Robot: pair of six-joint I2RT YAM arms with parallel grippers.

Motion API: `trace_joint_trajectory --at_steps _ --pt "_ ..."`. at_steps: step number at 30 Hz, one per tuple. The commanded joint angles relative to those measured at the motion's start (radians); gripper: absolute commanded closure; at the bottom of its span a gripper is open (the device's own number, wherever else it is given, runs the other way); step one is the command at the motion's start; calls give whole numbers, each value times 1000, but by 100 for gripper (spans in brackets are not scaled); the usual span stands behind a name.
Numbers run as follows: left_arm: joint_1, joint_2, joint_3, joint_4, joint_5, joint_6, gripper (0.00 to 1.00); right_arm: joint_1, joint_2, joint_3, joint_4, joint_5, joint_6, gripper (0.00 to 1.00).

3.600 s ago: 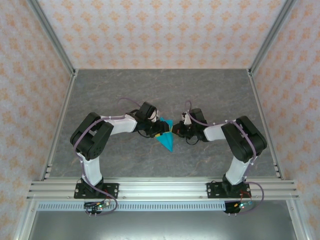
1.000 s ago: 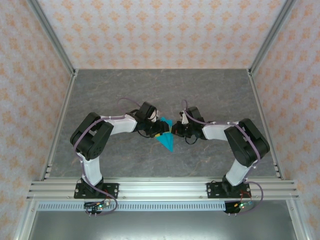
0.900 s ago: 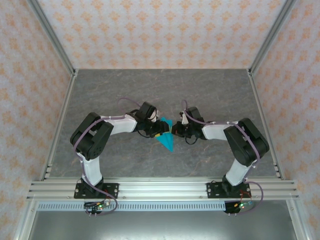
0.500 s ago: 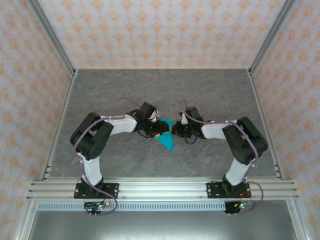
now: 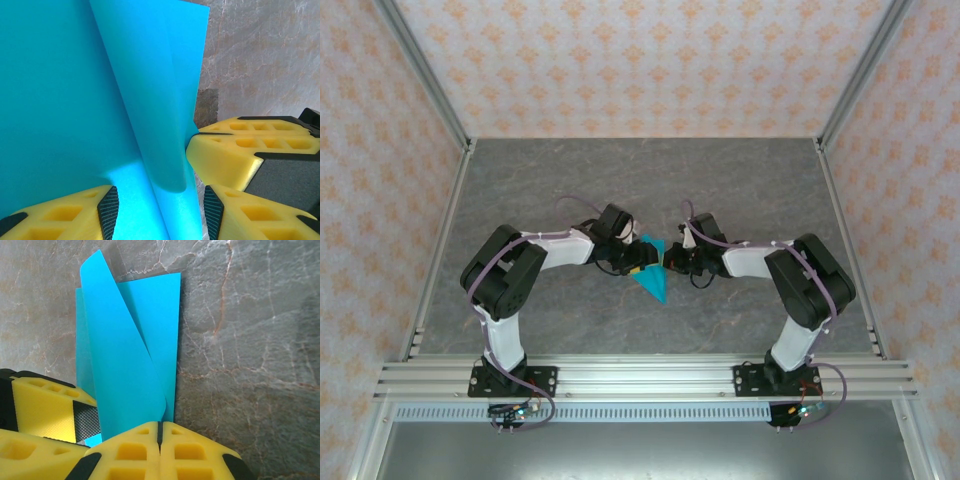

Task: Fold a paper plane with a square sheet of paper (fold left side to right side)
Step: Fourth fold the wing at the center of the table.

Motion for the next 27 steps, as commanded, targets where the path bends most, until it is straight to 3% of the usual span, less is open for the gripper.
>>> trace_joint_trajectory --at_steps 1,27 --pt "-10 17 -1 -45 -38 6 48 6 -9 27 -17 18 -22 99" --pt "-10 10 0 -45 -31 8 48 7 62 38 -97 43 -45 99"
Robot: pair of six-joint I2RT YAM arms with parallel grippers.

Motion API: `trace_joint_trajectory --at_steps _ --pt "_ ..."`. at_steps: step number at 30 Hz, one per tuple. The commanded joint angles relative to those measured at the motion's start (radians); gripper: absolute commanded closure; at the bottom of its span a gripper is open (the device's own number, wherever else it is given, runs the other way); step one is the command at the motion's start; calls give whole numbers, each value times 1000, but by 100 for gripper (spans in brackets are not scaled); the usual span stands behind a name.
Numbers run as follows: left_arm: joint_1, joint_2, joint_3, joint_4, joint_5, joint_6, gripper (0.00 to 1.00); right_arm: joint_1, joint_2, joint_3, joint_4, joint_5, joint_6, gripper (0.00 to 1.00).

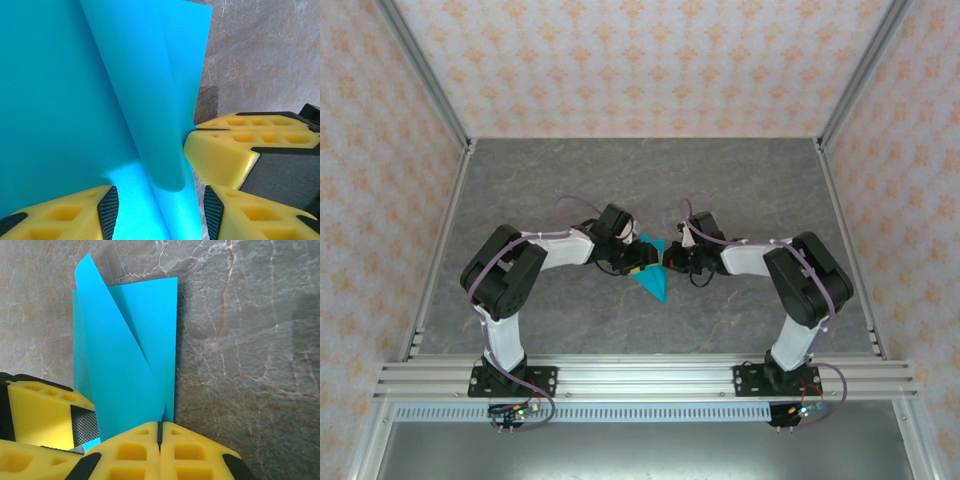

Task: Fold a paper plane with a square sheet of paper (fold left side to right side)
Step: Fourth fold the wing at the center of the table.

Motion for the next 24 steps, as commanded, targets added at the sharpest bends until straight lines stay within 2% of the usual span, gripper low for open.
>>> trace_joint_trajectory --at_steps 1,9,18,24 --pt "-10 8 3 -44 -27 7 48 9 46 11 -74 47 -34 99" --pt "-5 -76 45 -121 -48 49 49 9 47 9 -136 91 -56 99" --pt "2 -73 80 -112 -13 54 77 14 57 19 -148 98 -63 99" --pt "2 -9 122 -76 17 36 84 18 62 27 -156 101 -68 99"
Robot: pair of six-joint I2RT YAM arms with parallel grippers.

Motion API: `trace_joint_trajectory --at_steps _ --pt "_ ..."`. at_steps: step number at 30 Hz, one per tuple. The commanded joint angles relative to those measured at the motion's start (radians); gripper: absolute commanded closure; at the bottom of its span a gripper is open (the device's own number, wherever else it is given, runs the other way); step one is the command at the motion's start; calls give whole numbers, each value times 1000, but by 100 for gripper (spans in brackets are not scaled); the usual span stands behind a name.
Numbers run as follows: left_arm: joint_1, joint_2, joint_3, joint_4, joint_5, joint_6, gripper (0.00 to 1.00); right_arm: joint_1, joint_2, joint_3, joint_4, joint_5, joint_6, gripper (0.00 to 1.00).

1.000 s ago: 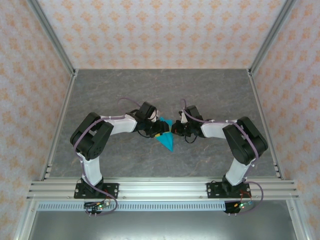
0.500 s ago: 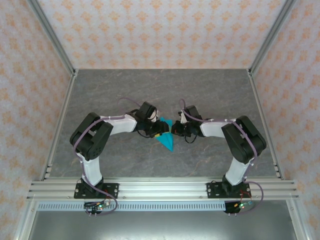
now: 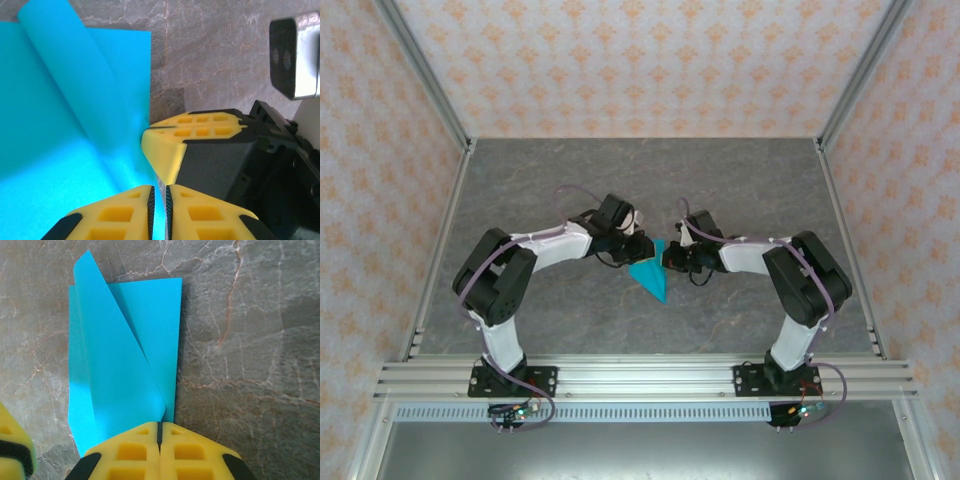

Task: Fold a paper plane with a square sheet of paper (fold left side to right side)
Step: Fourth fold the wing at the center of the table.

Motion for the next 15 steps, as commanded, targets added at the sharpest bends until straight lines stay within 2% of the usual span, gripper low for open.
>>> trace_joint_trajectory --at_steps 1,15 --pt "2 46 44 24 28 -3 84 11 54 -7 -99 81 -29 99" --pt "3 129 83 1 -16 2 85 17 54 0 -119 94 -41 100"
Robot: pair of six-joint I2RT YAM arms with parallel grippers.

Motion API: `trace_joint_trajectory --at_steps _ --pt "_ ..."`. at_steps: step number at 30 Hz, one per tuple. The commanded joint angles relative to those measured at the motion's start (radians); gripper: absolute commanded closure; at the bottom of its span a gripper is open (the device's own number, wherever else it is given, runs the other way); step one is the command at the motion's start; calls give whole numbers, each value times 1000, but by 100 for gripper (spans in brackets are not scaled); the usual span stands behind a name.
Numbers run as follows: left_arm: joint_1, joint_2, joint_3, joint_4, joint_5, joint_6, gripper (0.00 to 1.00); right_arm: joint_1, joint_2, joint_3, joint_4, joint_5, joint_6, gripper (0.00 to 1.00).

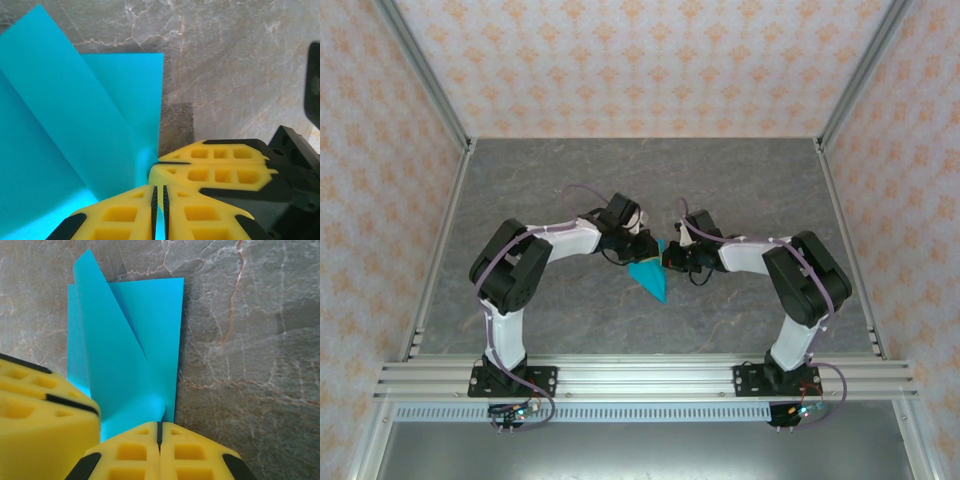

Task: Fold a paper plane with a square sheet of paper (fold left side to right side)
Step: Fourth fold the wing at the center of the table.

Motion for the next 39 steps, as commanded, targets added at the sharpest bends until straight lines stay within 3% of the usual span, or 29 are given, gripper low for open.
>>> trace_joint_trajectory --at_steps 1,24,34,39 --pt "3 22 20 -19 -31 7 85 13 54 -6 -107 88 -27 99" --pt "2 56 -114 7 -84 -5 85 16 31 41 -106 46 -18 98" --pt "1 60 -130 18 -92 -7 86 16 -167 93 -258 135 -49 81" --pt "2 58 -129 16 -92 -6 86 25 -260 27 -234 15 3 81"
